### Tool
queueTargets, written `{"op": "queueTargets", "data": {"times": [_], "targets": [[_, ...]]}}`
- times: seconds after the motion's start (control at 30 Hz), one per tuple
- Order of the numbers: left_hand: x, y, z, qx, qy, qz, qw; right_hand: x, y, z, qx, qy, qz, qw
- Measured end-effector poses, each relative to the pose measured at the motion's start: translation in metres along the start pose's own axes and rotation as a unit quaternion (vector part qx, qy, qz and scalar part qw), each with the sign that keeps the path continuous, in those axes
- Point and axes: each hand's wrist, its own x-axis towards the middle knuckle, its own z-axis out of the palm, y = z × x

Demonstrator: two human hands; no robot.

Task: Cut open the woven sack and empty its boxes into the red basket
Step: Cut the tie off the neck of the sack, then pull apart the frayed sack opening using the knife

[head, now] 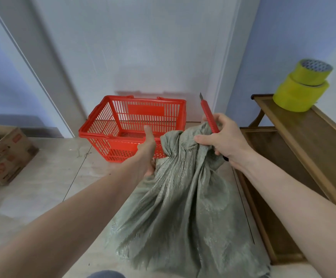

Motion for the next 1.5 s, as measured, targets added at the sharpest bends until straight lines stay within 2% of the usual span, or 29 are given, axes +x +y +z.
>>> {"op": "queueTargets", "data": {"times": [0.1, 0.17, 0.33, 0.4, 0.5, 0.57, 0.67, 0.73, 0.8, 0.9, 1.0, 1.1, 1.17, 1.2, 1.23, 1.3, 1.37, 1.43, 1.5], "targets": [[-0.005, 0.006, 0.001, 0.101, -0.082, 0.065, 0.989, -0.003, 0.0, -0.007, -0.009, -0.035, -0.011, 0.999], [-0.01, 0.013, 0.004, 0.155, -0.127, 0.079, 0.977, -0.006, -0.001, -0.01, -0.01, -0.061, -0.017, 0.998], [-0.002, 0.021, 0.002, 0.105, -0.17, -0.016, 0.98, -0.008, -0.004, -0.016, -0.028, -0.12, -0.019, 0.992], [-0.004, 0.02, 0.001, 0.068, -0.193, -0.022, 0.979, -0.004, -0.003, -0.019, -0.059, -0.084, -0.006, 0.995], [-0.001, 0.016, -0.007, -0.018, -0.217, -0.001, 0.976, 0.003, 0.0, -0.025, -0.131, 0.033, 0.017, 0.991], [-0.005, 0.012, -0.011, -0.039, -0.232, 0.026, 0.972, 0.01, 0.002, -0.029, -0.142, 0.08, 0.043, 0.986], [-0.01, 0.003, -0.014, -0.035, -0.259, 0.073, 0.962, 0.019, 0.0, -0.029, -0.147, 0.057, 0.088, 0.984], [-0.014, -0.007, -0.016, -0.016, -0.281, 0.115, 0.953, 0.021, 0.0, -0.025, -0.106, 0.032, 0.114, 0.987], [-0.021, -0.018, -0.02, 0.027, -0.295, 0.163, 0.941, 0.022, 0.002, -0.023, -0.058, 0.033, 0.114, 0.991], [-0.02, -0.04, -0.032, 0.184, -0.286, 0.272, 0.9, 0.019, 0.004, -0.02, -0.009, 0.043, 0.101, 0.994], [-0.011, -0.068, -0.042, 0.312, -0.244, 0.315, 0.863, 0.017, 0.009, -0.017, 0.038, 0.049, 0.078, 0.995], [0.002, -0.09, -0.056, 0.427, -0.234, 0.297, 0.821, 0.013, 0.015, -0.012, 0.046, 0.013, 0.063, 0.997], [0.006, -0.095, -0.061, 0.51, -0.24, 0.252, 0.787, 0.01, 0.021, -0.008, 0.037, -0.02, 0.058, 0.997], [0.005, -0.092, -0.062, 0.534, -0.236, 0.222, 0.781, 0.009, 0.024, -0.006, 0.033, -0.035, 0.057, 0.997], [0.002, -0.086, -0.061, 0.529, -0.228, 0.195, 0.794, 0.007, 0.026, -0.005, 0.027, -0.047, 0.056, 0.997], [-0.001, -0.071, -0.059, 0.451, -0.204, 0.18, 0.85, 0.003, 0.029, -0.004, 0.017, -0.06, 0.052, 0.997], [0.0, -0.052, -0.052, 0.359, -0.152, 0.218, 0.895, 0.0, 0.031, -0.004, 0.013, -0.061, 0.042, 0.997], [0.003, -0.033, -0.04, 0.264, -0.107, 0.258, 0.923, -0.004, 0.03, -0.004, 0.015, -0.069, 0.029, 0.997], [0.002, -0.013, -0.021, 0.151, -0.126, 0.221, 0.955, -0.008, 0.029, -0.001, 0.015, -0.086, 0.022, 0.996]]}}
